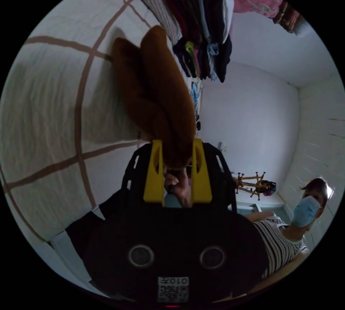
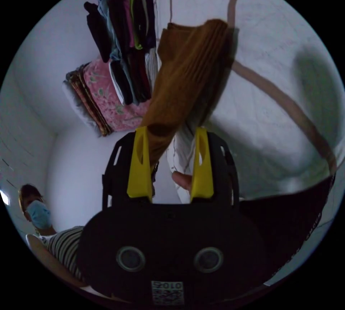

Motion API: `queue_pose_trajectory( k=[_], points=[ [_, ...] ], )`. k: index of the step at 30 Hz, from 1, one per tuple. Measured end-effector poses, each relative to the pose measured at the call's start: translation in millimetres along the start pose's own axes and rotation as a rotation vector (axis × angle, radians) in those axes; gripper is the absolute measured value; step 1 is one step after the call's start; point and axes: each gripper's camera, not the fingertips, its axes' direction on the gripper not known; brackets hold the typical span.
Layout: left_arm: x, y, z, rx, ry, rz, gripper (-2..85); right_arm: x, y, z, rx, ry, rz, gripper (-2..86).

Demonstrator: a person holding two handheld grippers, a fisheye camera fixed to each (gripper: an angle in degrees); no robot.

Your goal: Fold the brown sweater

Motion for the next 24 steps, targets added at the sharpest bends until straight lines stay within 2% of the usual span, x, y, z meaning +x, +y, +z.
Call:
queue_pose_trajectory(
  k=[5,14,24],
  points=[
    [1.1,-7.0,-16.3,-0.028,-0.030,0.026,12.5,-6.5,-18.0,-3.8,0.108,-0.030,0.026,17.7],
    [-26.8,-1.6,-50.4,-0.029,-0.061,-0.022,14.2,-52.2,-47.8,42.8,-0.044,0.225,0.032,8.1],
    [-69.2,0.4,-88.7,-0.076,-0.087,-0.111,19.0,-135.5,-56.6,89.6,-0.147,0.251,0.013,6.6]
  ],
)
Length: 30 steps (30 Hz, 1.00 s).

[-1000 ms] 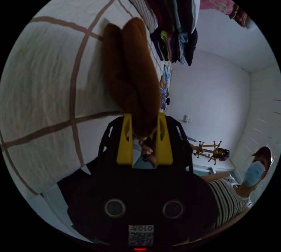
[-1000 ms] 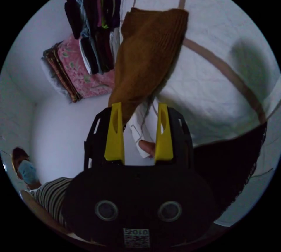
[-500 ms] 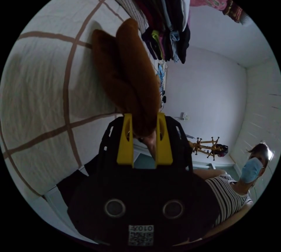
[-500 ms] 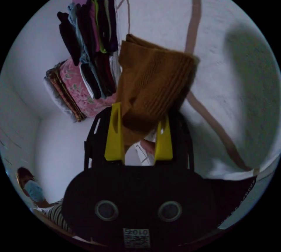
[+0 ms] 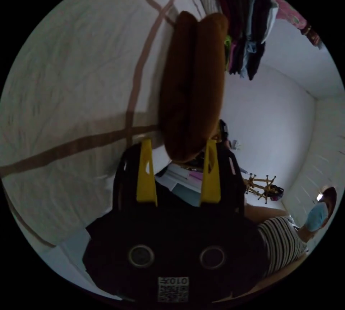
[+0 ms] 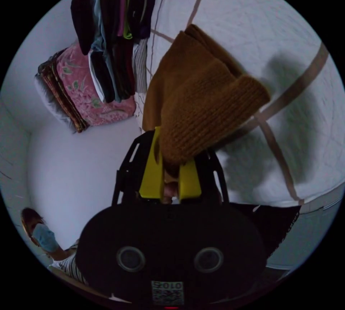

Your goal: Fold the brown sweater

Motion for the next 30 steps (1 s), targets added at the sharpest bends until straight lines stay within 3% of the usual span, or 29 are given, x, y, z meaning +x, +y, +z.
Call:
queue_pose_trajectory(
  k=[7,13,20,30],
  points=[
    [11.5,-10.2,-31.1,0.032,0.084,0.111,20.4,-66.1,-8.5,31.6,-0.046,0.011,-0.005,6.6],
    [10.1,-16.7,-67.2,0.047,0.168,0.082,16.9,-123.9,-15.4,60.1,-0.078,0.048,-0.026,6.5],
    [41.8,-14.8,-145.9,0.109,0.131,0.118,16.3,-195.0,-19.4,102.0,-0.140,0.127,-0.070,6.4],
    [132.2,-10.4,-315.0,0.184,0.059,0.345,16.5,-459.0,-6.3,209.2,-0.267,0.265,-0.593,6.0]
  ],
)
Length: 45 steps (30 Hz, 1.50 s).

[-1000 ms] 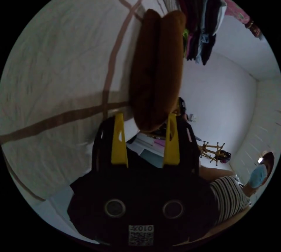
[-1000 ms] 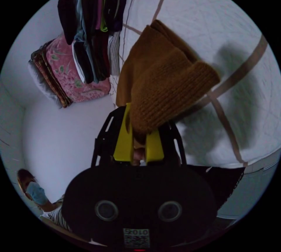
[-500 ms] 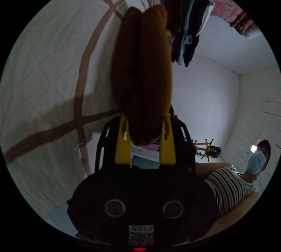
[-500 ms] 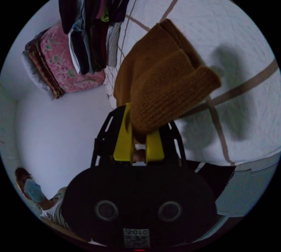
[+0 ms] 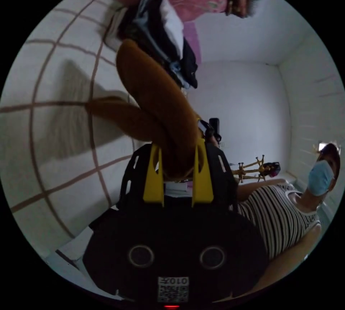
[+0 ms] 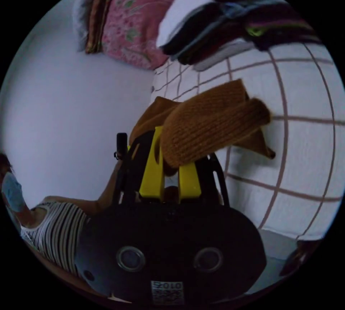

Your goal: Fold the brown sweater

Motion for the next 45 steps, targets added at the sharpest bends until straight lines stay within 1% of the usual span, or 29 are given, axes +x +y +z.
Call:
queue_pose_trajectory(
  k=[4,9,12,14,15,18,20,22,26,29,31,32,34,35,36,37,39,40,43,45],
  points=[
    [15.2,-1.9,-79.1,0.047,-0.051,0.004,16.3,-80.2,-53.4,48.0,-0.091,0.012,-0.110,6.1],
    [-3.8,-6.3,-159.7,0.083,-0.105,-0.083,15.9,-136.7,-109.8,128.1,-0.221,-0.009,-0.094,6.1],
    [-20.9,-29.6,-203.6,0.075,-0.143,-0.107,15.7,-167.9,-156.0,174.5,-0.266,-0.003,-0.081,6.0],
    [-32.4,-66.5,-238.5,0.071,-0.145,-0.080,15.5,-188.1,-193.0,195.6,-0.260,0.002,-0.085,6.0],
    [-34.8,-78.4,-247.8,0.072,-0.143,-0.067,15.5,-202.0,-222.0,207.2,-0.251,0.009,-0.091,5.9],
    [-42.1,-151.8,-297.8,0.088,-0.152,-0.009,15.3,-238.3,-302.7,228.2,-0.187,-0.010,-0.097,5.9],
    [-35.6,-216.5,-338.5,0.103,-0.183,0.068,15.1,-264.8,-351.7,235.3,-0.124,-0.025,-0.109,5.9],
    [-25.8,-260.7,-368.3,0.119,-0.210,0.135,15.0,-306.4,-409.8,240.7,-0.029,-0.023,-0.160,5.8],
    [-20.4,-341.0,-426.8,0.158,-0.189,0.244,14.7,-366.4,-473.5,250.3,0.110,0.006,-0.258,5.8],
    [-46.2,-384.1,-448.6,0.145,-0.201,0.211,14.3,-397.7,-514.5,277.5,0.171,0.115,-0.282,6.0],
    [-75.5,-405.7,-453.1,0.129,-0.222,0.153,14.2,-407.8,-540.1,318.2,0.188,0.332,-0.308,6.0],
    [-100.5,-417.3,-453.1,0.112,-0.232,0.075,14.1,-406.4,-546.1,331.2,0.176,0.389,-0.303,6.0],
    [-139.5,-429.3,-450.4,0.061,-0.239,-0.050,14.0,-387.8,-565.3,383.3,0.077,0.538,-0.235,6.0],
    [-161.7,-433.6,-449.4,0.020,-0.255,-0.124,14.0,-381.6,-568.8,395.4,0.040,0.558,-0.206,6.0],
    [-171.1,-435.1,-449.1,-0.006,-0.263,-0.156,13.9,-371.7,-574.1,416.8,-0.041,0.579,-0.148,6.0],
    [-184.7,-437.9,-450.6,-0.048,-0.267,-0.187,13.9,-373.6,-577.9,433.7,-0.088,0.631,-0.142,6.0],
    [-191.1,-443.9,-463.0,-0.037,-0.221,-0.166,13.8,-390.1,-584.2,446.3,-0.070,0.653,-0.184,5.8],
    [-187.9,-449.0,-475.1,-0.033,-0.221,-0.131,13.7,-399.8,-589.9,450.0,-0.051,0.623,-0.198,5.7],
    [-165.5,-458.7,-510.2,0.016,-0.284,-0.012,13.4,-427.9,-600.2,462.6,-0.032,0.580,-0.274,5.4],
    [-158.6,-464.8,-523.4,-0.004,-0.314,0.007,13.1,-443.7,-603.7,475.8,-0.039,0.600,-0.298,5.4]
  ],
)
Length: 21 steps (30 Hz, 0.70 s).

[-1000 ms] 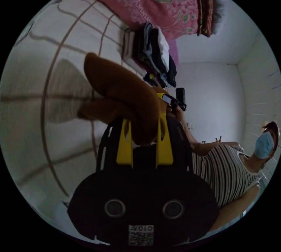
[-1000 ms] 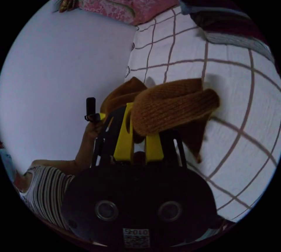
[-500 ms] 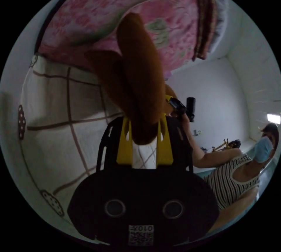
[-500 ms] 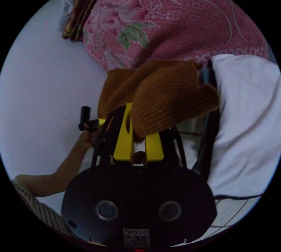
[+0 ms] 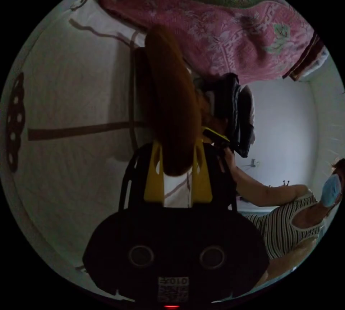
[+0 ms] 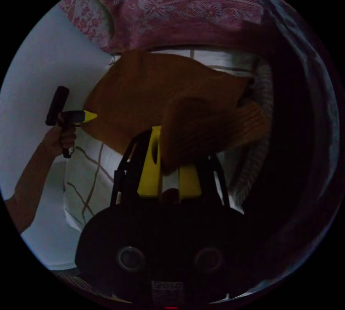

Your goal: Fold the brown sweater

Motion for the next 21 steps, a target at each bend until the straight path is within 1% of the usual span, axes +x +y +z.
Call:
queue_pose_trajectory(
  k=[2,6,9,11,13,17,21],
  points=[
    [-4.9,-6.5,-5.4,-0.054,-0.020,-0.022,12.6,-14.5,-6.2,5.5,-0.017,0.044,0.010,5.6],
    [-13.8,-4.9,-5.6,-0.062,-0.011,-0.084,12.1,-28.9,-12.1,10.1,-0.040,0.058,0.074,7.2],
    [-12.6,7.7,-18.6,0.056,-0.036,-0.098,11.8,-36.8,-16.5,3.5,-0.033,0.026,0.077,9.2],
    [-13.0,22.4,-27.0,0.152,-0.041,-0.134,11.6,-49.1,-18.4,0.9,-0.030,0.048,0.037,10.2],
    [-13.8,31.2,-29.0,0.185,-0.027,-0.156,11.5,-60.0,-18.9,1.7,-0.045,0.040,0.041,11.0],
    [-10.9,42.3,-29.7,0.178,0.007,-0.200,11.9,-74.0,-12.1,-2.0,-0.051,0.022,0.053,11.4],
    [5.8,49.1,-31.1,0.129,-0.053,-0.157,12.5,-96.8,17.5,-17.7,0.000,0.122,0.010,11.4]
  ],
)
